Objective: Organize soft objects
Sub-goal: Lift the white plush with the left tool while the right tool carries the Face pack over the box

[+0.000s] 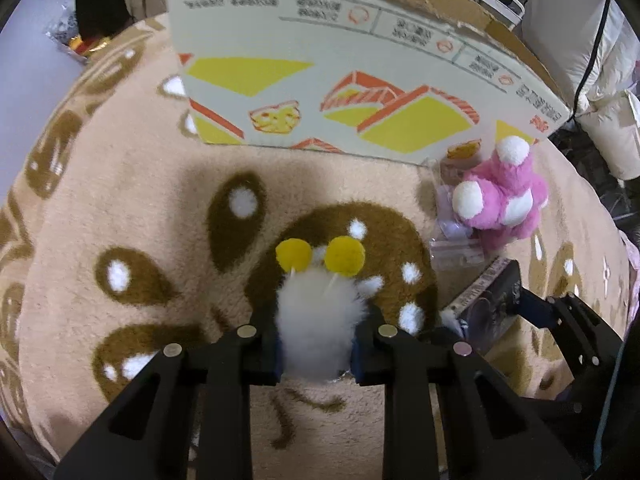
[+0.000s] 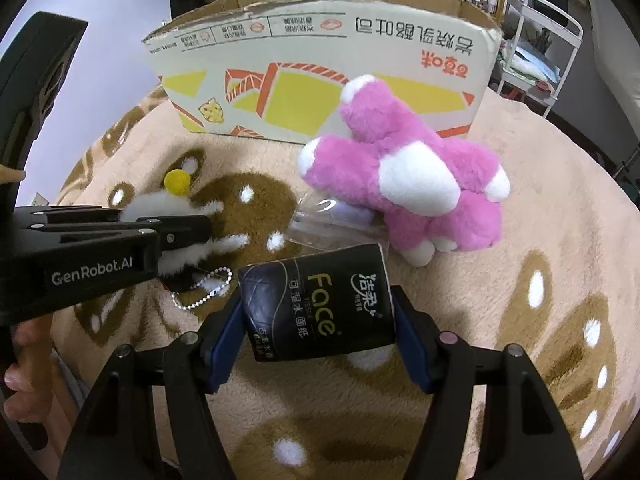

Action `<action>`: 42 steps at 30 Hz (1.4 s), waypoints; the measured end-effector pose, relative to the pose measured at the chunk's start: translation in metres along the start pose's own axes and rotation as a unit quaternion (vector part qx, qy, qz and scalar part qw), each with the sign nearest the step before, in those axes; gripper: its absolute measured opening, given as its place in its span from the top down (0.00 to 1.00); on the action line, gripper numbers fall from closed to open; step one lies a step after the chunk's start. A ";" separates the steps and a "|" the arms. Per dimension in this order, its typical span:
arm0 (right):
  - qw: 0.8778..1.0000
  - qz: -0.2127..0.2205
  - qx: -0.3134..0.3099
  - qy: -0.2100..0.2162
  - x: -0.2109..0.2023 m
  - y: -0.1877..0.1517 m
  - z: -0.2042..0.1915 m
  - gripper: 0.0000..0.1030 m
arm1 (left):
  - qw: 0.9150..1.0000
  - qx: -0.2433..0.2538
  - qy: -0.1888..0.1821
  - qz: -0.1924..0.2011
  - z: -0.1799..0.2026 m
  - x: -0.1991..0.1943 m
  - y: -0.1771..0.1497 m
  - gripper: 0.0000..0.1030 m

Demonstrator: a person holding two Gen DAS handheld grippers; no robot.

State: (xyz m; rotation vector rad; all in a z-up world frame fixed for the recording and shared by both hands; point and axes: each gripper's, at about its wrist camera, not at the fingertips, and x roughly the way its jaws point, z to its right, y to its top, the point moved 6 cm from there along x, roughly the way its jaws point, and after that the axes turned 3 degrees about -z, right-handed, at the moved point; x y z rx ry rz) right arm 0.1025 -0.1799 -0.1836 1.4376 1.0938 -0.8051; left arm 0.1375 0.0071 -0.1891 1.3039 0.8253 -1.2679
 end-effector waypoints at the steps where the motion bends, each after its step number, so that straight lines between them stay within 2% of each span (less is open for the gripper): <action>1: 1.000 0.002 0.004 0.004 -0.002 0.000 0.001 0.30 | 1.000 -0.002 0.012 0.010 -0.004 -0.005 0.000 0.78; 4: 1.000 0.013 0.016 -0.005 -0.010 0.000 0.009 0.30 | 0.999 -0.004 0.042 0.029 -0.007 -0.017 0.002 0.78; 6: 0.999 0.029 0.027 -0.003 -0.017 0.003 0.014 0.30 | 0.999 -0.015 0.030 0.030 -0.008 -0.022 0.005 0.78; 8: 0.998 0.048 0.035 0.000 -0.025 0.006 0.019 0.30 | 0.998 -0.020 0.037 0.046 -0.012 -0.032 0.006 0.78; 10: 0.997 0.069 0.037 -0.001 -0.035 0.011 0.020 0.30 | 0.995 -0.012 0.058 0.079 -0.014 -0.048 0.006 0.78; 12: 0.995 0.092 0.034 -0.002 -0.045 0.015 0.019 0.30 | 0.992 -0.008 0.065 0.106 -0.011 -0.060 0.007 0.78; 18: 0.987 0.159 0.027 -0.009 -0.077 0.033 0.018 0.30 | 0.975 0.002 0.084 0.206 0.014 -0.100 0.017 0.78; 19: 0.985 0.170 0.026 -0.009 -0.081 0.037 0.018 0.30 | 0.973 0.001 0.086 0.214 0.030 -0.094 0.024 0.78; 21: 0.981 0.190 0.026 -0.011 -0.092 0.043 0.020 0.30 | 0.968 0.000 0.086 0.234 0.033 -0.102 0.031 0.78; 25: 0.975 0.220 0.025 -0.013 -0.108 0.056 0.024 0.30 | 0.953 0.016 0.103 0.285 0.040 -0.121 0.038 0.78; 30: 0.969 0.247 0.026 -0.016 -0.121 0.071 0.029 0.30 | 0.940 0.028 0.093 0.327 0.048 -0.144 0.045 0.78; 33: 0.966 0.256 0.027 -0.015 -0.124 0.083 0.031 0.30 | 0.929 0.039 0.093 0.357 0.054 -0.159 0.053 0.78; 39: 0.963 0.270 0.026 -0.010 -0.122 0.103 0.034 0.30 | 0.913 0.062 0.089 0.394 0.064 -0.171 0.074 0.78; 42: 0.961 0.275 0.021 -0.014 -0.119 0.110 0.035 0.30 | 0.909 0.071 0.080 0.403 0.067 -0.172 0.088 0.78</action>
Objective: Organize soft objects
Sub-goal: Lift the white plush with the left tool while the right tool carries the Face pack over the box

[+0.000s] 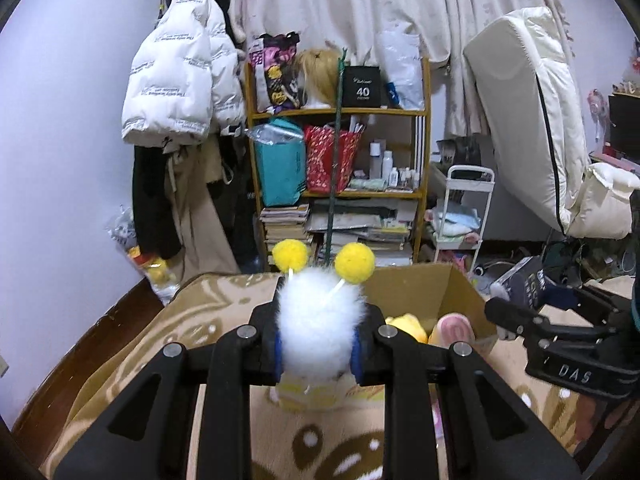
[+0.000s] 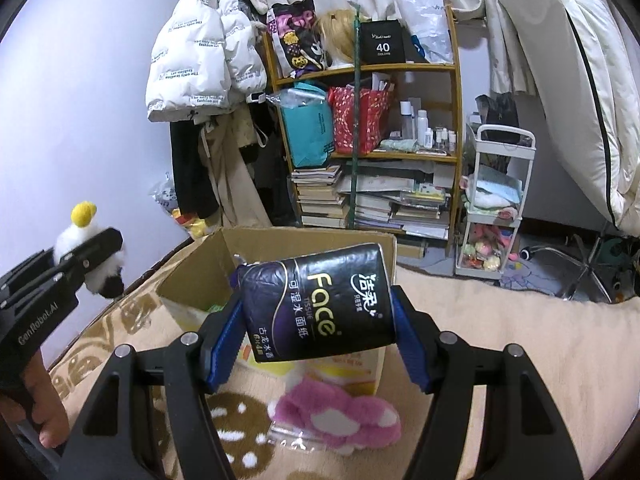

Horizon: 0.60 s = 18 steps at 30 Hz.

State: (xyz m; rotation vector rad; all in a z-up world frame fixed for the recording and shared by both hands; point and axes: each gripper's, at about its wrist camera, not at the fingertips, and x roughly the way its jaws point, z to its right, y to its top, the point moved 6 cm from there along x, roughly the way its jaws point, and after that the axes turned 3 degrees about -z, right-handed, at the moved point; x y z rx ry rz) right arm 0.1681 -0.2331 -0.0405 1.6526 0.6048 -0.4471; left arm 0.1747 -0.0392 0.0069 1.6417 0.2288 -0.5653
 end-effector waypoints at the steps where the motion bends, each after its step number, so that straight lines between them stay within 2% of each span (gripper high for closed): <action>1: 1.000 0.001 -0.002 -0.001 0.002 0.002 0.000 0.30 | 1.000 0.003 -0.002 0.002 0.001 0.003 0.002 0.78; 6: 1.000 0.004 -0.011 -0.001 0.012 0.009 0.000 0.30 | 1.000 0.019 0.002 0.006 0.007 0.022 0.007 0.77; 18: 1.000 -0.010 -0.018 -0.003 0.043 0.011 0.005 0.30 | 0.999 0.038 0.004 -0.013 0.015 0.051 -0.002 0.78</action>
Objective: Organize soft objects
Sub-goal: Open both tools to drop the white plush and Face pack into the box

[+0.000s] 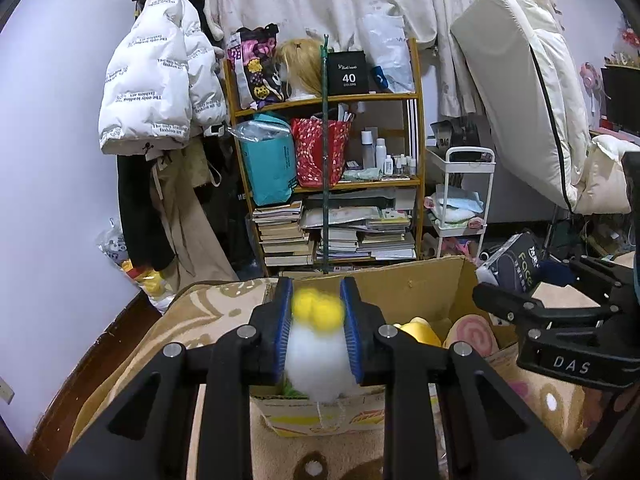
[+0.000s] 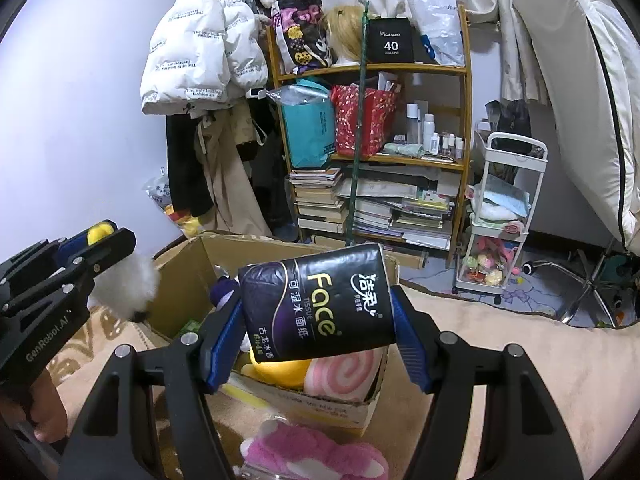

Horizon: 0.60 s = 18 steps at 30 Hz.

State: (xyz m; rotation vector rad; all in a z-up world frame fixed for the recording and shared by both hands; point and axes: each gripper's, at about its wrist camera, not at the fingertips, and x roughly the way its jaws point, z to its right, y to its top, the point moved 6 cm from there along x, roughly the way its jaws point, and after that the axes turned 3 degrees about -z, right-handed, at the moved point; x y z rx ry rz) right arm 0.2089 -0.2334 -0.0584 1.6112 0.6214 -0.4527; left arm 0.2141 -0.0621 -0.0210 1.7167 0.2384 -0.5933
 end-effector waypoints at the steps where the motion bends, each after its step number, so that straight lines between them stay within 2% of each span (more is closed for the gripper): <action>1: 1.000 -0.002 0.001 -0.001 0.002 -0.001 0.000 0.30 | 1.000 -0.001 0.001 -0.003 0.000 0.004 -0.001 0.78; 7: 1.000 -0.013 0.003 0.003 0.013 -0.006 0.003 0.30 | 0.999 -0.021 -0.011 -0.039 -0.004 0.025 -0.012 0.78; 11: 1.000 -0.026 0.007 0.011 0.019 -0.010 0.003 0.30 | 0.998 -0.026 -0.002 -0.056 -0.007 0.033 -0.017 0.78; 18: 0.999 -0.038 0.019 0.023 0.023 -0.015 0.004 0.28 | 0.996 -0.037 -0.005 -0.080 -0.012 0.038 -0.025 0.74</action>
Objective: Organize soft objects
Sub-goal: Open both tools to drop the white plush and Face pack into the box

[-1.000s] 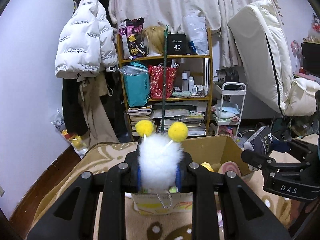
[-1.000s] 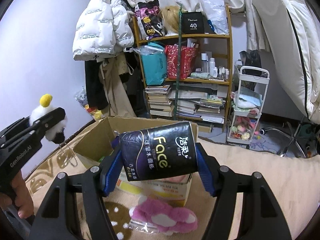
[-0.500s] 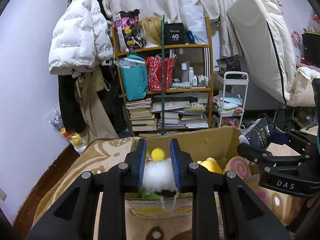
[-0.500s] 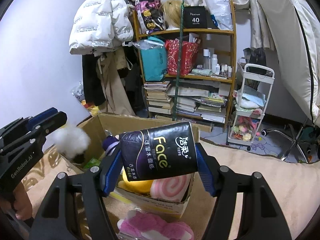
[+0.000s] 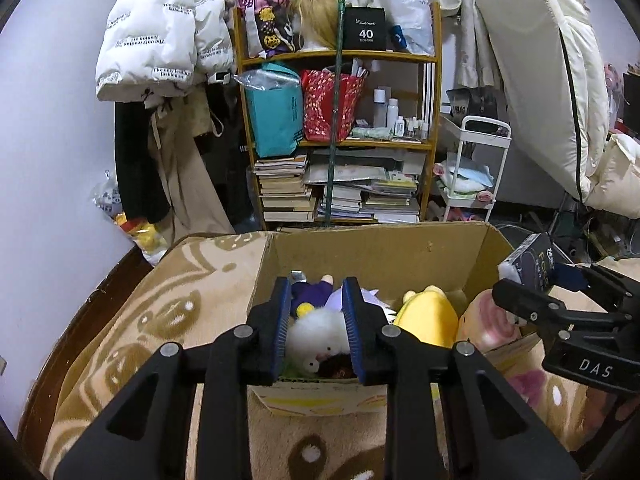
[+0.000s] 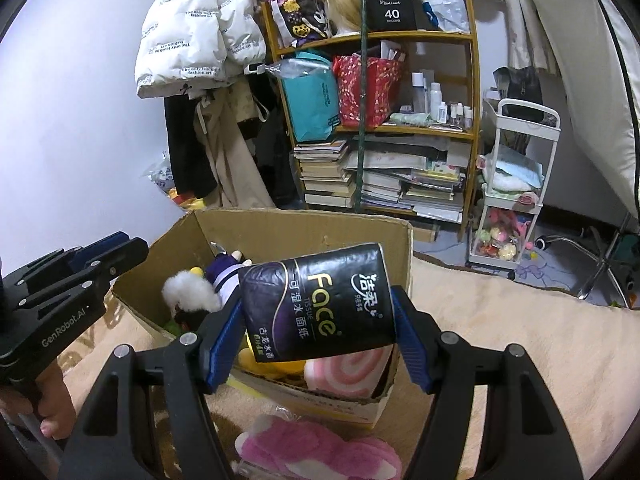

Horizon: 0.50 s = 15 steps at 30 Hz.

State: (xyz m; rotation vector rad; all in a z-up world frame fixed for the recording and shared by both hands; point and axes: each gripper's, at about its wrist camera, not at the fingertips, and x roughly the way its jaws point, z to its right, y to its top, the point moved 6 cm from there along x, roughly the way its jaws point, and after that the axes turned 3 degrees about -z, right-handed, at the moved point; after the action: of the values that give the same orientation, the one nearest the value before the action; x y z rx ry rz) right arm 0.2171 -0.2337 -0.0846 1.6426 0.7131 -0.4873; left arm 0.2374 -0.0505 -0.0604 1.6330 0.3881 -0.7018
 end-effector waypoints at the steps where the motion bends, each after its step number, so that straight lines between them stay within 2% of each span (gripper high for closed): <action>1: 1.000 0.001 0.000 0.000 0.000 0.000 0.000 0.24 | 1.000 -0.002 -0.001 -0.003 -0.001 0.000 0.000 0.74; 2: 1.000 0.003 0.002 0.001 -0.001 0.001 0.000 0.19 | 1.000 -0.003 -0.003 -0.005 -0.002 0.000 -0.001 0.70; 4: 1.000 0.010 0.006 0.002 -0.003 0.001 0.001 0.17 | 1.000 -0.006 -0.003 -0.006 -0.002 -0.001 -0.001 0.60; 6: 1.000 0.010 0.007 0.002 -0.004 0.000 0.001 0.17 | 1.000 -0.005 0.001 -0.005 -0.003 -0.004 0.000 0.41; 12: 1.000 0.011 0.015 0.003 -0.011 -0.001 0.001 0.08 | 1.000 -0.002 0.011 0.002 -0.005 -0.018 0.001 0.18; 15: 1.000 0.014 0.020 -0.001 -0.021 -0.001 0.003 0.00 | 1.000 -0.004 0.010 0.005 -0.005 -0.026 0.001 0.10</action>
State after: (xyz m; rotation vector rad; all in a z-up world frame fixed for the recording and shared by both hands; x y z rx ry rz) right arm 0.2016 -0.2406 -0.0720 1.6873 0.6809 -0.4858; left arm 0.2196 -0.0419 -0.0430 1.6349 0.3951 -0.6767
